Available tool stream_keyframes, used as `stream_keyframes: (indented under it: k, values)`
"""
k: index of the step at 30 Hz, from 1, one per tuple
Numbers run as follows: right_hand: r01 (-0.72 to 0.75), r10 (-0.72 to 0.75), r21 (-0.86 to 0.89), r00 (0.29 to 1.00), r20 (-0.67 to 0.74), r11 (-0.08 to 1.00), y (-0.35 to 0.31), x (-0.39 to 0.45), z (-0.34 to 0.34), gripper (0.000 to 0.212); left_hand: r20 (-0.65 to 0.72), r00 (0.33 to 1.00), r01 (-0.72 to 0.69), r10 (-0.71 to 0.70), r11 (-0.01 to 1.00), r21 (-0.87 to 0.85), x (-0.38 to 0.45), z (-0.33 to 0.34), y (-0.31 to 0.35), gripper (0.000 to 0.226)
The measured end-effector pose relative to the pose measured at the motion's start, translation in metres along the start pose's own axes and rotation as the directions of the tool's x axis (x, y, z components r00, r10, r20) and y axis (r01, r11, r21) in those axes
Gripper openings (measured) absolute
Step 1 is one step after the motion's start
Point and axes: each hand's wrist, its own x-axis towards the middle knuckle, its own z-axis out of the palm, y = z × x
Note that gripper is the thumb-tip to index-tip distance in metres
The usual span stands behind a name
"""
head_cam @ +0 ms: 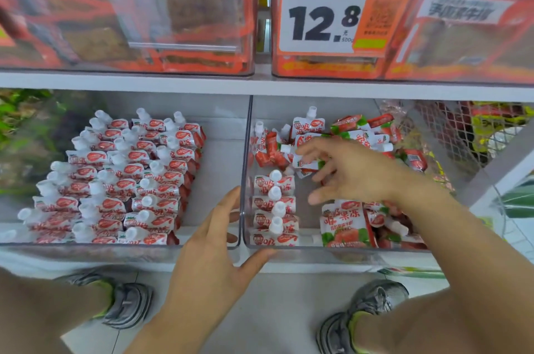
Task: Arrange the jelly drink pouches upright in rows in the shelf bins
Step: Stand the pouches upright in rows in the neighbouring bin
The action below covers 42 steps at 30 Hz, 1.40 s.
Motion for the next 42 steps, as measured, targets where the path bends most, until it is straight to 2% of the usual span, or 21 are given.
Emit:
stream_keyframes:
  k: [1,3,6,8,10,15,17,18,20,22,24,26,29,30,32,35,38,42]
  values:
    - [0.002,-0.005,-0.044,0.998,-0.063,0.999,0.002,-0.005,-0.006,0.067,0.002,1.000,0.003,-0.003,1.000,-0.001,0.000,0.000,0.000,0.091]
    - [-0.023,0.015,-0.234,0.999,-0.037,0.972,0.002,-0.015,-0.007,0.061,0.008,1.000,0.013,-0.013,1.000,-0.006,-0.001,0.000,0.001,0.091]
    - [-0.065,0.114,-0.554,0.992,0.054,0.830,-0.005,-0.023,0.012,0.071,0.003,1.000,0.018,-0.018,1.000,-0.008,0.000,0.000,0.002,0.090]
    - [-0.049,0.137,-0.687,0.988,0.073,0.725,-0.012,-0.022,0.024,0.054,-0.005,1.000,0.021,-0.021,1.000,-0.011,0.000,0.000,0.002,0.091]
    - [-0.057,0.158,-0.718,0.985,0.075,0.694,-0.011,-0.020,0.026,0.042,0.000,1.000,0.019,-0.019,1.000,-0.008,0.000,0.000,0.002,0.091]
    - [-0.074,0.160,-0.711,0.986,0.054,0.699,-0.008,-0.022,0.013,0.037,-0.009,1.000,0.009,-0.009,1.000,-0.019,-0.001,-0.001,0.002,0.091]
    - [-0.038,0.118,-0.734,0.991,0.057,0.678,-0.008,-0.025,0.012,0.037,0.006,1.000,0.003,-0.003,0.999,-0.039,0.000,-0.003,0.003,0.090]
    - [-0.017,0.095,-0.730,0.993,0.065,0.683,-0.008,-0.027,0.012,0.036,0.017,1.000,0.002,-0.001,0.998,-0.060,0.001,-0.004,0.004,0.087]
    - [0.006,0.046,-0.592,0.996,0.074,0.806,-0.005,-0.034,0.008,0.036,0.010,1.000,-0.007,0.007,0.998,-0.066,0.004,-0.011,0.007,0.078]
    - [-0.005,0.015,-0.277,0.999,0.033,0.961,-0.001,-0.038,-0.002,0.036,-0.068,0.997,-0.047,0.048,0.999,0.015,0.010,-0.020,0.018,0.073]
    - [0.009,0.000,0.066,0.991,-0.132,0.998,0.004,-0.038,-0.012,0.044,-0.120,0.980,-0.150,0.161,0.984,0.098,0.025,-0.027,0.033,0.064]
    - [0.010,0.077,0.312,0.961,-0.266,0.950,0.007,-0.038,-0.018,0.047,-0.015,0.963,-0.263,0.270,0.948,0.178,0.050,-0.031,0.053,0.052]
    - [0.010,0.169,0.509,0.938,-0.303,0.861,0.009,-0.038,-0.018,0.030,0.339,0.879,-0.458,0.335,0.789,0.410,0.105,-0.020,0.069,0.055]
    - [0.007,0.177,0.519,0.936,-0.304,0.855,0.011,-0.037,-0.018,0.030,0.454,0.839,-0.510,0.301,0.728,0.458,0.123,-0.012,0.068,0.062]
    - [0.016,0.181,0.491,0.918,-0.352,0.871,0.021,-0.032,-0.016,0.033,0.641,0.753,-0.555,0.148,0.667,0.497,0.152,0.005,0.063,0.071]
    - [0.031,0.136,0.296,0.838,-0.528,0.955,0.031,-0.018,-0.012,0.028,0.770,0.632,-0.583,-0.083,0.603,0.544,0.172,0.022,0.057,0.072]
    - [0.116,0.033,0.195,0.777,-0.628,0.974,0.025,-0.005,-0.011,0.023,0.803,0.590,-0.638,-0.086,0.559,0.529,0.169,0.022,0.059,0.063]
    - [0.179,-0.078,0.114,0.801,-0.593,0.977,0.006,0.014,0.003,0.018,0.808,0.589,-0.659,0.008,0.582,0.475,0.146,0.010,0.064,0.055]
